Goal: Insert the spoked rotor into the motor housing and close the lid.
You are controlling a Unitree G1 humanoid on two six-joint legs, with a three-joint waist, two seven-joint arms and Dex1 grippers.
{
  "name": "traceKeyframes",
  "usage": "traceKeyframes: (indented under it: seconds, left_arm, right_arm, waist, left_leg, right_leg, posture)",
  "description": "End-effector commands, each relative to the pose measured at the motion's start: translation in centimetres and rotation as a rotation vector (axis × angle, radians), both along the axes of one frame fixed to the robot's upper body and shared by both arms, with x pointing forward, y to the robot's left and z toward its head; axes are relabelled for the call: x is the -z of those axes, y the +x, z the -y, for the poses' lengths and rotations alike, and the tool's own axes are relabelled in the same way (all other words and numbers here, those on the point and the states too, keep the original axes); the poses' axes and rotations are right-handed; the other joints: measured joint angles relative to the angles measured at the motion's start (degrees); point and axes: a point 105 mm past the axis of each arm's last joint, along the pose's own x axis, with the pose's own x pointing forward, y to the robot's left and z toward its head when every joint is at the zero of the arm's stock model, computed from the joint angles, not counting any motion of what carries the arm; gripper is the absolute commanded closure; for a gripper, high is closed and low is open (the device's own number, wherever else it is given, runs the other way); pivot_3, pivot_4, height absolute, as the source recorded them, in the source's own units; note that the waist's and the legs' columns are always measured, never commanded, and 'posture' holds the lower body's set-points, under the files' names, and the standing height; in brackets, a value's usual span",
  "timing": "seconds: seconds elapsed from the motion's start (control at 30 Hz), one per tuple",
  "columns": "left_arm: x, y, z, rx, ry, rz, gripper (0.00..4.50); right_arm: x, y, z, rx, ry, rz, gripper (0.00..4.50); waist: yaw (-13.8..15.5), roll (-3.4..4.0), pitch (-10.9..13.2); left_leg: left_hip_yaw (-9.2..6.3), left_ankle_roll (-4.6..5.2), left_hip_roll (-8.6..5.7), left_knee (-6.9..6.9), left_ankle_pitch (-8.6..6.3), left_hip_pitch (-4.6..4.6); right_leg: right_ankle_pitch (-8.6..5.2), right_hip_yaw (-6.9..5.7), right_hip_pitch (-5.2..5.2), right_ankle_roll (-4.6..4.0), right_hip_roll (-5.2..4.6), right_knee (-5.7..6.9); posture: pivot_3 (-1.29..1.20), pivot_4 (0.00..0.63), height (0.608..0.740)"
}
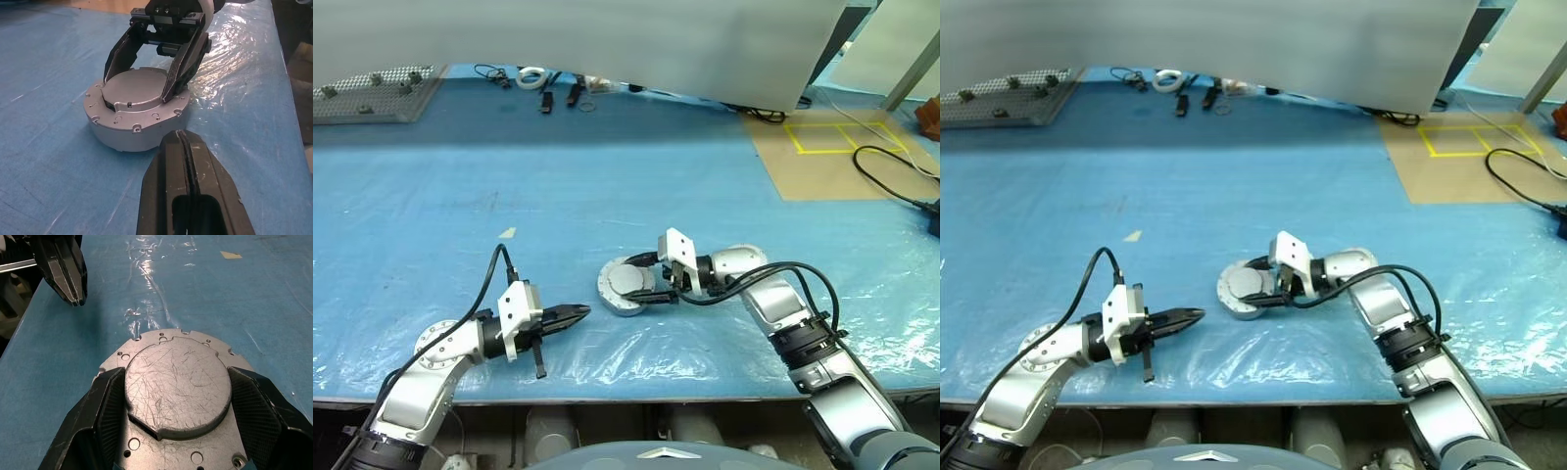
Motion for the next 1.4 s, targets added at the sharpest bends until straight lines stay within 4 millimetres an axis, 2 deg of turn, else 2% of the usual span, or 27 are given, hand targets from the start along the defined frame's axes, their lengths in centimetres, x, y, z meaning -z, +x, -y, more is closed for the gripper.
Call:
traceKeyframes:
  seconds: [0.03, 0.17, 0.33, 0.77, 0.93, 1.13, 1.27, 1.4]
  left_arm:
    - [-0.4, 0.0, 0.3, 0.013, -0.008, 0.027, 4.50]
    - [-0.4, 0.0, 0.3, 0.014, -0.009, 0.025, 4.50]
    - [-0.4, 0.0, 0.2, 0.016, -0.009, 0.025, 4.50]
    - [-1.9, 2.7, 0.7, 0.024, -0.029, 0.058, 4.50]
    - [-2.0, 3.6, 1.9, 0.083, -0.025, 0.077, 4.50]
    - [-1.0, 5.4, 4.1, 0.149, 0.006, 0.095, 4.50]
    - [-0.8, 6.3, 4.2, 0.144, 0.012, 0.107, 4.50]
    - [-0.1, 6.0, 4.0, 0.166, 0.037, 0.087, 4.50]
  right_arm:
    - [2.8, -0.1, 1.2, 0.047, -0.120, -0.046, 1.56]
    - [2.8, -0.4, 1.0, 0.037, -0.113, -0.040, 1.56]
    - [3.9, -0.5, 1.9, 0.045, -0.152, -0.027, 1.56]
    - [3.1, -0.3, 2.0, 0.054, -0.101, -0.049, 1.56]
    - [3.2, -0.3, 2.4, 0.067, -0.104, -0.052, 1.56]
    - [3.0, -0.2, 2.6, 0.082, -0.097, -0.045, 1.56]
    - [2.9, -0.4, 2.6, 0.088, -0.090, -0.046, 1.56]
    - [3.0, -0.6, 2.9, 0.098, -0.092, -0.046, 1.56]
  waist:
    - [0.00, 0.00, 0.00]
    - [-0.01, 0.00, 0.00]
    - [-0.01, 0.00, -0.01]
    - [-0.03, 0.06, -0.11]
    - [0.01, 0.08, -0.12]
    - [0.14, 0.10, -0.15]
    - [0.15, 0.10, -0.16]
    - [0.22, 0.10, -0.16]
  left_leg:
    - [0.00, 0.00, 0.00, -0.01, 0.00, 0.00]
    - [0.01, 0.00, 0.00, -0.03, 0.00, 0.01]
    - [0.01, 0.00, 0.00, -0.08, 0.00, 0.01]
    - [0.02, 0.00, 0.00, -0.16, 0.00, -0.04]
    - [0.03, -0.01, -0.01, -0.17, 0.00, -0.07]
    - [0.04, -0.03, -0.04, -0.18, 0.02, -0.06]
    - [0.04, -0.20, -0.04, -0.25, 0.12, -0.14]
    - [0.04, -0.22, -0.05, -0.29, 0.12, -0.20]
  right_leg:
    - [0.00, 0.00, 0.00, 0.00, 0.00, -0.01]
    - [0.00, 0.01, 0.00, 0.00, 0.00, -0.02]
    - [0.00, 0.00, 0.00, 0.00, 0.00, -0.08]
    - [0.00, 0.00, -0.02, 0.00, 0.01, -0.21]
    - [0.00, -0.02, -0.01, 0.00, 0.00, -0.30]
    - [0.01, -0.03, 0.01, 0.01, -0.06, -0.32]
    - [0.01, -0.04, -0.01, 0.01, -0.06, -0.41]
    - [0.01, -0.06, -0.01, 0.01, -0.07, -0.51]
  posture:
    - [0.00, 0.150, 0.740]
    - [0.00, 0.150, 0.740]
    - [0.00, 0.150, 0.740]
    - [0.00, 0.150, 0.740]
    - [0.00, 0.150, 0.740]
    - [0.00, 0.150, 0.740]
    - [0.00, 0.150, 0.740]
    - [0.00, 0.150, 0.740]
